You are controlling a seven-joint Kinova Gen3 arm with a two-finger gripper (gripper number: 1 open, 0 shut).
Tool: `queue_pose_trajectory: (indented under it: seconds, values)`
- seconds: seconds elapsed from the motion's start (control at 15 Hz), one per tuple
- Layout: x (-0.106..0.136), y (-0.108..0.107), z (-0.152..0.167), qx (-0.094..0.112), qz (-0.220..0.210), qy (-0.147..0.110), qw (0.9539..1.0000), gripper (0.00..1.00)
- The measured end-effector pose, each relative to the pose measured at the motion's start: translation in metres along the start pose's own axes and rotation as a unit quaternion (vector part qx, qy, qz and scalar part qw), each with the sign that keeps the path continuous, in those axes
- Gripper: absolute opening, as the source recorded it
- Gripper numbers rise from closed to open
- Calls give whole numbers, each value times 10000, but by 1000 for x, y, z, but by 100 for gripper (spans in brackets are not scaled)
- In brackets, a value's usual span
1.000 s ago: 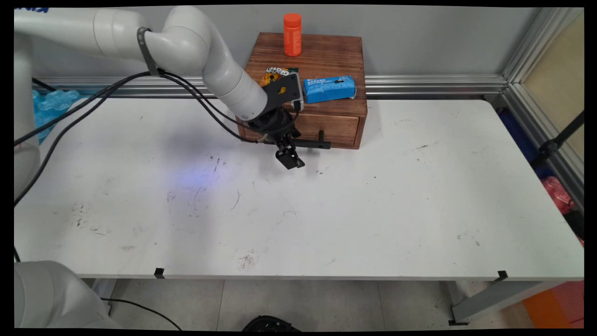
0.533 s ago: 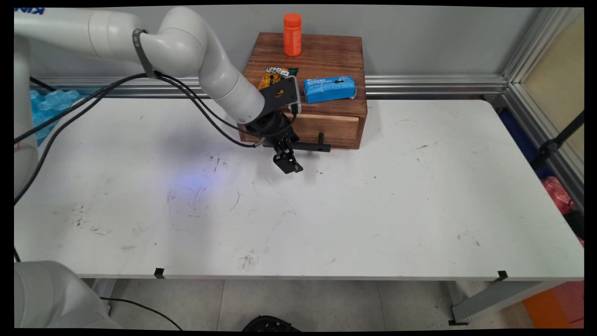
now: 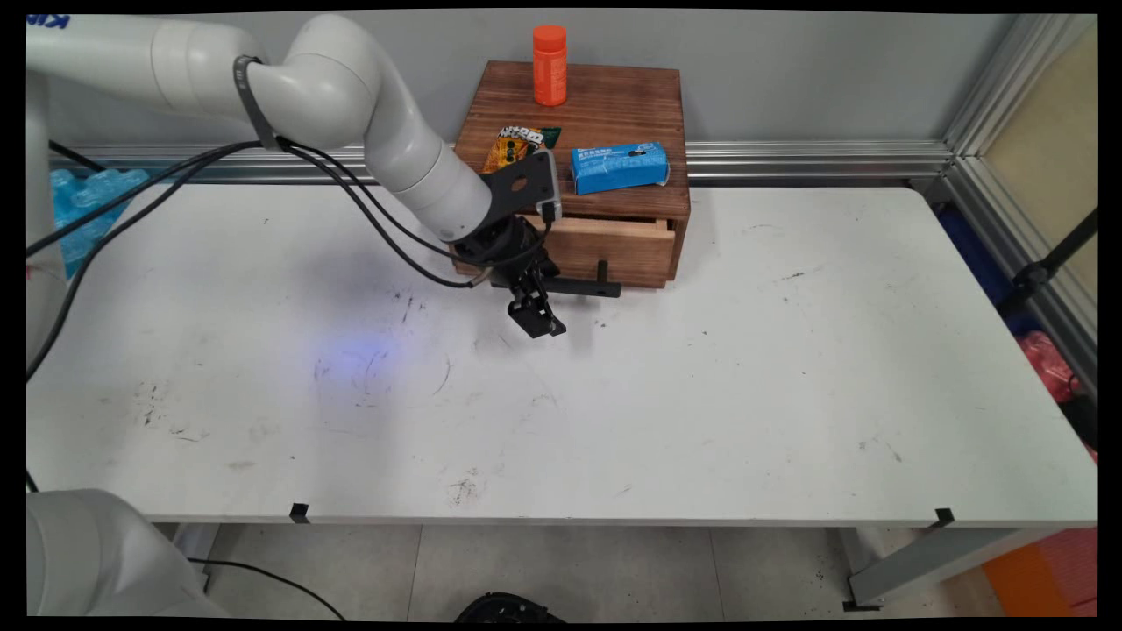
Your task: Open the drawer
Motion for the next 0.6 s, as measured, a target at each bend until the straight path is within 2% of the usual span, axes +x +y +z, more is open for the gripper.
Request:
queue_pose_trajectory:
  seconds: [0.6]
  values:
    - [-11,24,-16,-222,26,-79,9997,100]
